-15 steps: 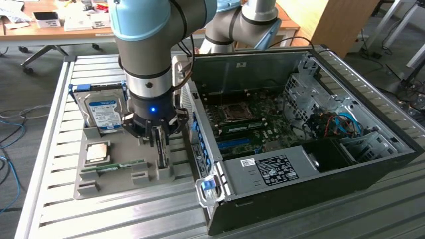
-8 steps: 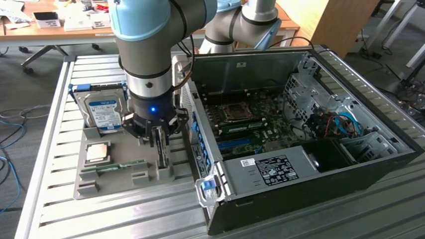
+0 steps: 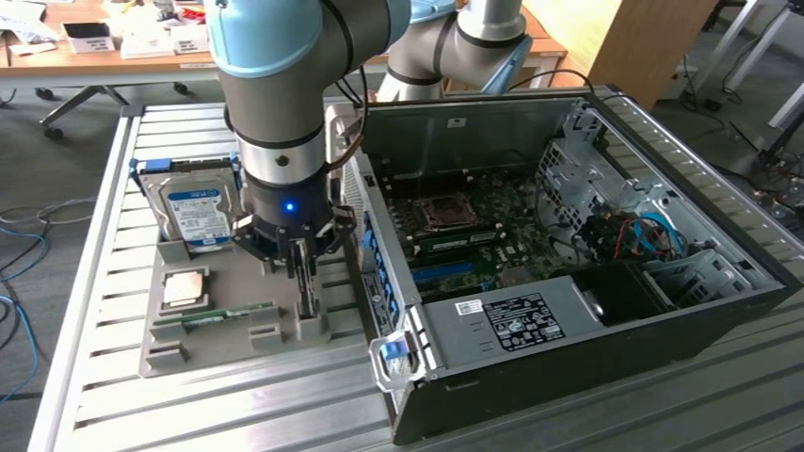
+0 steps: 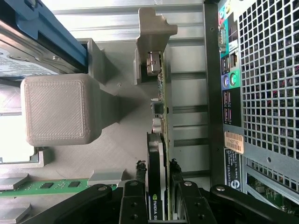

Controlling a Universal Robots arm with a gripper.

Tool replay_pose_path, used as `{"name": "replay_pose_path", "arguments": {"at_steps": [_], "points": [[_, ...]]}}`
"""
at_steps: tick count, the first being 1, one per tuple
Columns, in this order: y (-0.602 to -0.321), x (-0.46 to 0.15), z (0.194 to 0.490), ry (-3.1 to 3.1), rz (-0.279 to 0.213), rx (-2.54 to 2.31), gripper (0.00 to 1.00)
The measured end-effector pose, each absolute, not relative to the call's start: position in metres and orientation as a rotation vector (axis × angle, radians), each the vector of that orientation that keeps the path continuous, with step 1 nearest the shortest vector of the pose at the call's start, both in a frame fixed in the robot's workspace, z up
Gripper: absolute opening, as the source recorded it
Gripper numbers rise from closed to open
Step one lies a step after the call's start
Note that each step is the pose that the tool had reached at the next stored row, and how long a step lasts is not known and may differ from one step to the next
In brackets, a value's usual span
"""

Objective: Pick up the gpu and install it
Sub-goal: 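Pick up the gpu and move the gpu toward the slot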

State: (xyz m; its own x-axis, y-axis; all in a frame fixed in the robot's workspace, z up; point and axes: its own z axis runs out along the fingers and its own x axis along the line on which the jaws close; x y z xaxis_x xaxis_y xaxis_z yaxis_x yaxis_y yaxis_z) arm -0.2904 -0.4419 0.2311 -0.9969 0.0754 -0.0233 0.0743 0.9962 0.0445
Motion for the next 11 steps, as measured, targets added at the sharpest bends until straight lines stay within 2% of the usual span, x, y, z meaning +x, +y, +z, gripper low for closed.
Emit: {"name": "replay_pose_path", "arguments": {"at_steps": [11], "points": [[-0.4419,-0.2899,0.2311,3.114,0.068,0.117,0.33]]}}
